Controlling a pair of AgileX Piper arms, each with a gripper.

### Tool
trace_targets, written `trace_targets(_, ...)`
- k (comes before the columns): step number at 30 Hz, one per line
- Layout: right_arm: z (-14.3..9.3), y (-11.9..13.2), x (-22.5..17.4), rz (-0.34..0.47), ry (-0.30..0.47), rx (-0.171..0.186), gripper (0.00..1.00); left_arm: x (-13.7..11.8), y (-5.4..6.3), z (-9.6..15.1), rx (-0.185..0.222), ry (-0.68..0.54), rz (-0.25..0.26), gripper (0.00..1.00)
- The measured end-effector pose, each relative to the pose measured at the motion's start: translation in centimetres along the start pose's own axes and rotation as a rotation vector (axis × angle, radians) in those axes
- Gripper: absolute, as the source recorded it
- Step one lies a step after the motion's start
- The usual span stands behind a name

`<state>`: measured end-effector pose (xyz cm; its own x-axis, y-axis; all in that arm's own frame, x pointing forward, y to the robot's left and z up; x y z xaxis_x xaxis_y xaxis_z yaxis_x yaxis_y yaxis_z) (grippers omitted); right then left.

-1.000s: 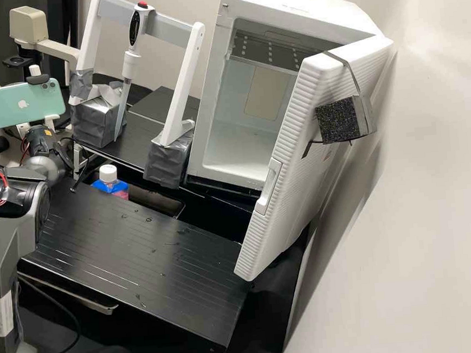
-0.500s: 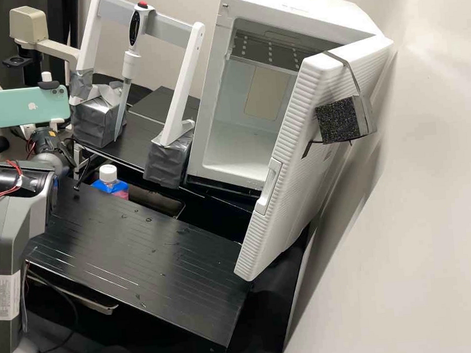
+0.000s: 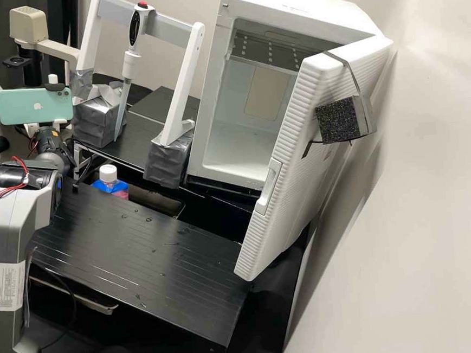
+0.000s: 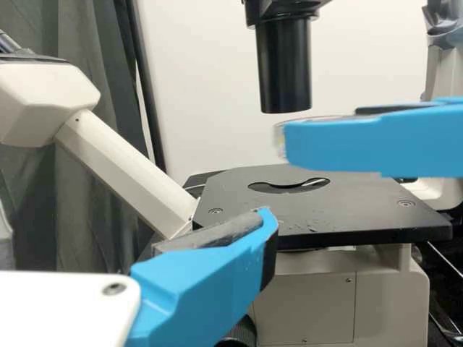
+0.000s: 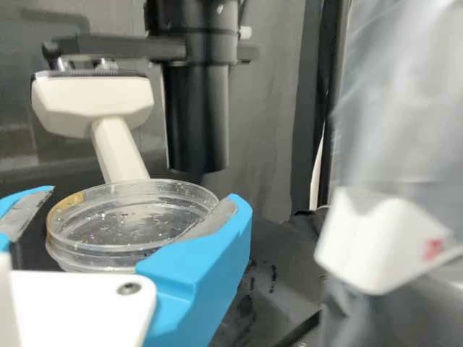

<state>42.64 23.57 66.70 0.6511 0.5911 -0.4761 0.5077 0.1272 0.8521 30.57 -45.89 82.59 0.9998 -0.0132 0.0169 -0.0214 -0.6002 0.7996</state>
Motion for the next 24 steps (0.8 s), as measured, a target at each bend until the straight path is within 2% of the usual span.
trace_targets(6, 0.0, -0.4, 1.3, -0.008, -0.019, -0.01, 0.0, 0.0, 0.0, 0.0, 0.0, 0.0, 0.0, 1.0)
trace_targets(24, 2.0, -0.4, 4.4, -0.017, -0.153, -0.05, 0.0, 0.0, 0.0, 0.0, 0.0, 0.0, 0.0, 1.0)
